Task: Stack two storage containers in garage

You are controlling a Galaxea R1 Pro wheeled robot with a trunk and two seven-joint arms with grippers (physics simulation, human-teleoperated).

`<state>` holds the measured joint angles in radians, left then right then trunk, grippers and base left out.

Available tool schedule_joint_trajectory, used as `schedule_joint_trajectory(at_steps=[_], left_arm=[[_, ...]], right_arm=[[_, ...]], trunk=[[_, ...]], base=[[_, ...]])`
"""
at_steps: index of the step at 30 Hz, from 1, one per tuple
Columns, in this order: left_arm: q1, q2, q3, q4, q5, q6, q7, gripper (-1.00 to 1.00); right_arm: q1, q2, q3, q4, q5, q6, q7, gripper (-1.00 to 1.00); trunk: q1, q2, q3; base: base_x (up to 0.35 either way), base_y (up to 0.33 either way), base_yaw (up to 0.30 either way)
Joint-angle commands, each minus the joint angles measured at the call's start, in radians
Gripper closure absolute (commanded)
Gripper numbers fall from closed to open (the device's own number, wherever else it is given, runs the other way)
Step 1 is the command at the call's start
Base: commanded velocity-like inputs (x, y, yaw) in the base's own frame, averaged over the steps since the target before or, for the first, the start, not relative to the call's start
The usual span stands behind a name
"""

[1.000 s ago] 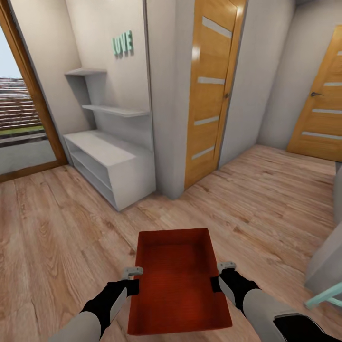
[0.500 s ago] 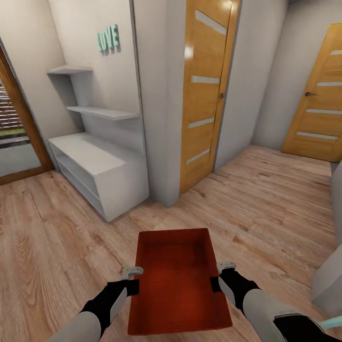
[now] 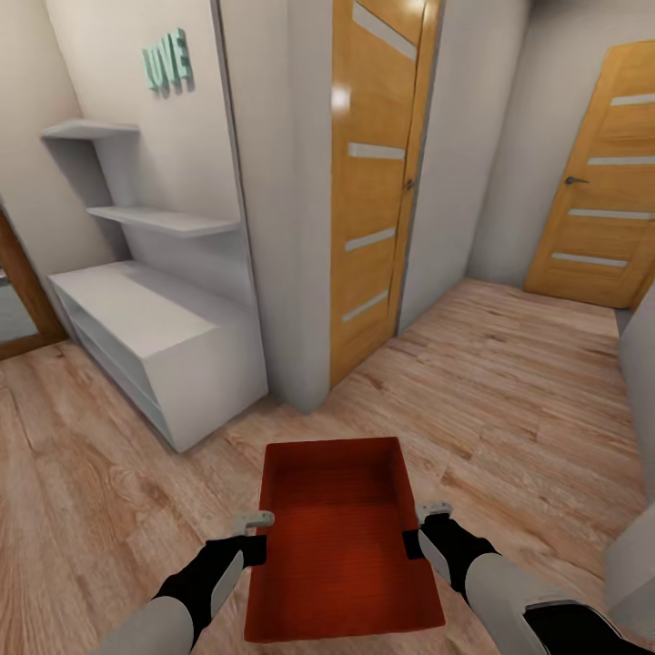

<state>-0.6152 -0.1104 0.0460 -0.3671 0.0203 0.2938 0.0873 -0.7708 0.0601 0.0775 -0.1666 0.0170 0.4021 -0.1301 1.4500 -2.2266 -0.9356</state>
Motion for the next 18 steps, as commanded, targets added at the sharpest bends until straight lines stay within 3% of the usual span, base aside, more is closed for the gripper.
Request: schedule_joint_trajectory(at_steps=[1, 18], left_arm=[[0.000, 0.000, 0.006, -0.003, -0.010, 0.007, 0.005, 1.00], [0.000, 0.000, 0.006, -0.003, -0.010, 0.007, 0.004, 1.00]], right_arm=[[-0.001, 0.000, 0.001, -0.002, 0.005, 0.007, -0.002, 1.00], [-0.001, 0.000, 0.001, -0.003, 0.006, 0.007, -0.002, 1.00]], trunk=[[0.000, 0.000, -0.001], [0.000, 0.000, -0.001]], base=[[0.348, 0.000, -0.256], [0.348, 0.000, -0.263]])
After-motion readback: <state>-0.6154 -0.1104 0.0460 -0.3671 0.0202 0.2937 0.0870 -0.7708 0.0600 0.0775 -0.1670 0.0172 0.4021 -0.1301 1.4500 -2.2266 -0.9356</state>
